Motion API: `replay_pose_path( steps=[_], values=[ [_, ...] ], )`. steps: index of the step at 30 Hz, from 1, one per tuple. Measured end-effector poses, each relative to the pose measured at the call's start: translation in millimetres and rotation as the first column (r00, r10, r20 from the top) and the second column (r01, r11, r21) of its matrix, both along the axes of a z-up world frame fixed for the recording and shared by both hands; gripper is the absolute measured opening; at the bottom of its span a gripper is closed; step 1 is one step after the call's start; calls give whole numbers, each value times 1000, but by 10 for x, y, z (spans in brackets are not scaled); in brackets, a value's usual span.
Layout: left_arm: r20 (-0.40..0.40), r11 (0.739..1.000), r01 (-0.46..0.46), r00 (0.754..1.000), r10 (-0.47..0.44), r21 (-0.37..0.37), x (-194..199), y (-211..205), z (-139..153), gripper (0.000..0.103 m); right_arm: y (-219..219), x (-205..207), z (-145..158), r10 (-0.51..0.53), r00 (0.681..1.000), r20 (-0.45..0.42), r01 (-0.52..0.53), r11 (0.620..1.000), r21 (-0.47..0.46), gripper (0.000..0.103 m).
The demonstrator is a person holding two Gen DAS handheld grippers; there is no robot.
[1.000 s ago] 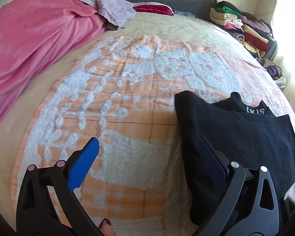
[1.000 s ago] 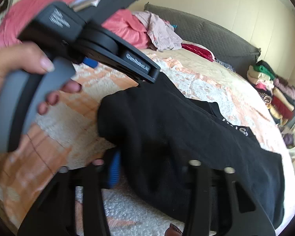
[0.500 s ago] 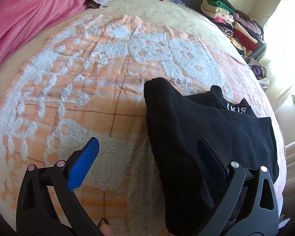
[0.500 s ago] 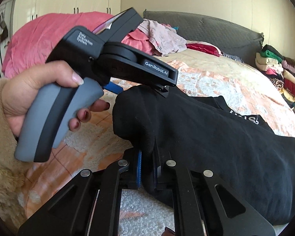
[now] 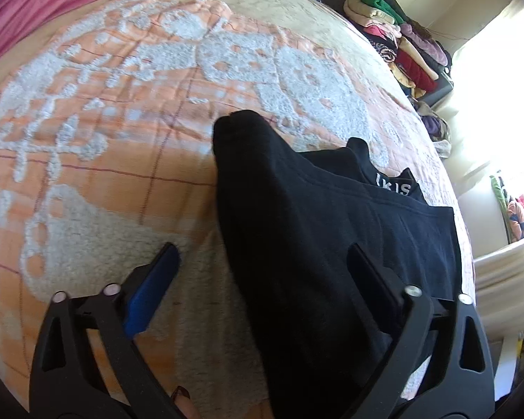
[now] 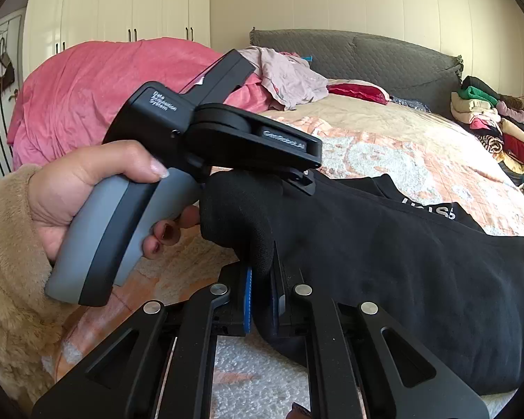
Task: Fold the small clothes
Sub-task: 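Close both grippers on the side edge of the sweatshirt, then lift the gripped side and fold it over the sweatshirt body with both grippers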
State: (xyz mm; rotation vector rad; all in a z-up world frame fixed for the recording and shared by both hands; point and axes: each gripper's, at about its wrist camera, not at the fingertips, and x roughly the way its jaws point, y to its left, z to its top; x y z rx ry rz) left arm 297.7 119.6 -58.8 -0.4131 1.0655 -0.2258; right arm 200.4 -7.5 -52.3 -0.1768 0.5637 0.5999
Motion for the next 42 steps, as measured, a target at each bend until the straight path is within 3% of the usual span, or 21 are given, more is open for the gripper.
replay_pose_path(
  steps=[2,6,8,10,23,42],
  values=[
    [-6,1000,9,1000,-9,-6,17,-29,-15,64,3,8,-1,-1,1000,0,1,1000,-2,7],
    [-8,1000,23,1000,-23,-18,26,-74,-13,38,53,-17,-17,-5,1000,8,6,1000,-25,7],
    [7,999,32,999,-32,-4,21,-111,18,20,69,-29,-16,-9,1000,11,9,999,-31,7],
    [23,999,40,999,-40,18,13,-149,72,13,71,-32,0,-15,1000,13,15,1000,-26,7],
    [106,995,49,993,-59,91,-90,-376,519,9,-190,-151,225,-67,996,52,64,996,55,7],
    [181,978,84,976,-119,190,-178,-1121,1020,9,-836,-345,480,-178,982,56,163,967,198,6]
  ],
)
